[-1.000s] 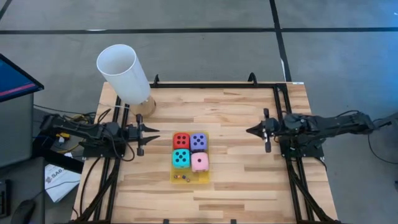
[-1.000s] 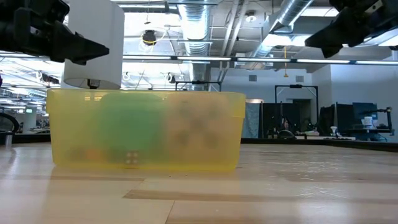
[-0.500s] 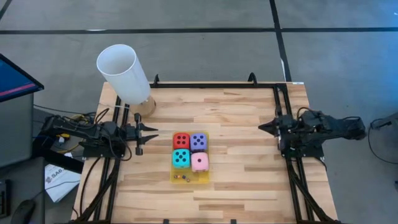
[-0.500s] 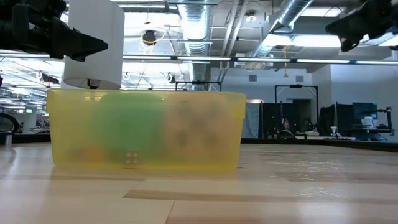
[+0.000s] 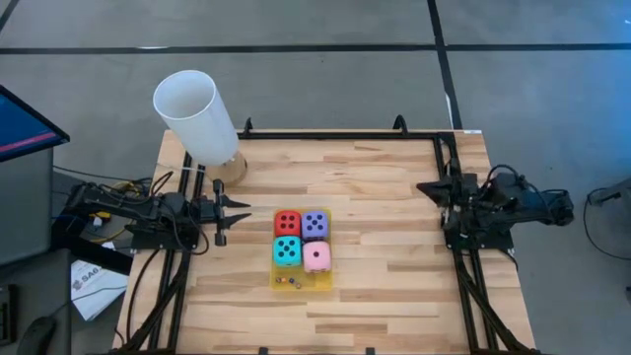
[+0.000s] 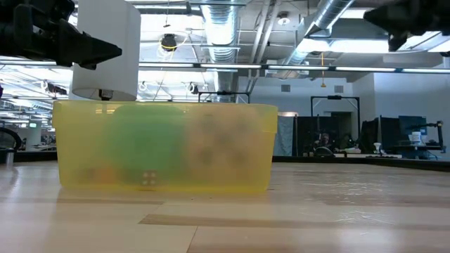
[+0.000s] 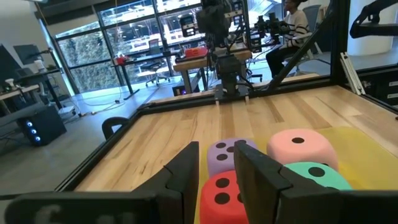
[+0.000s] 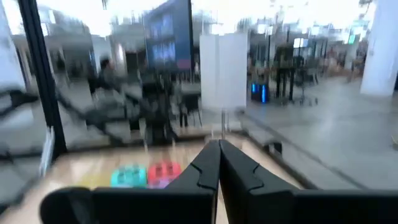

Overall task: Pick & Place Dice
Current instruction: Return to Home Position

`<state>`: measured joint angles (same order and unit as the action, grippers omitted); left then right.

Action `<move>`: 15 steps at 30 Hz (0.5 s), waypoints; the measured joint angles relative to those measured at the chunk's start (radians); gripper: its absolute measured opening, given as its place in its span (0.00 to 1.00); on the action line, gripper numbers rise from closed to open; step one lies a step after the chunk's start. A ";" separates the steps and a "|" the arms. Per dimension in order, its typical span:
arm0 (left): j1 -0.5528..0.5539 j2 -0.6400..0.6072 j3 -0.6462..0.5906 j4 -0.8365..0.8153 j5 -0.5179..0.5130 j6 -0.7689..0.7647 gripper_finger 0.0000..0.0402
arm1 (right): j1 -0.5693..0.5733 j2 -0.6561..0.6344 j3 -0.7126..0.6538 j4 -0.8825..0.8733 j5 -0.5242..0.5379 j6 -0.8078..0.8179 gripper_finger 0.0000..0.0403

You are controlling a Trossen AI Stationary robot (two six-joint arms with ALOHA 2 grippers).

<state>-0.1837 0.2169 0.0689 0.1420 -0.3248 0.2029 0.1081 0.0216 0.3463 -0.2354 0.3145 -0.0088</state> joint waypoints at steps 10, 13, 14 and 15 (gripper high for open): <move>0.000 0.001 0.000 -0.001 0.000 -0.001 0.22 | 0.003 -0.017 -0.242 0.215 -0.207 -0.024 0.01; 0.000 0.001 0.000 0.000 0.000 -0.001 0.22 | 0.003 -0.017 -0.290 0.281 -0.212 -0.021 0.01; 0.000 0.001 0.000 0.000 0.000 -0.001 0.22 | 0.003 -0.017 -0.301 0.292 -0.212 -0.022 0.01; 0.000 0.001 0.000 0.000 0.000 -0.001 0.22 | 0.003 -0.017 -0.312 0.297 -0.212 -0.025 0.01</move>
<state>-0.1837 0.2176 0.0689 0.1417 -0.3248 0.2022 0.1108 0.0044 0.0343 0.0613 0.1020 -0.0342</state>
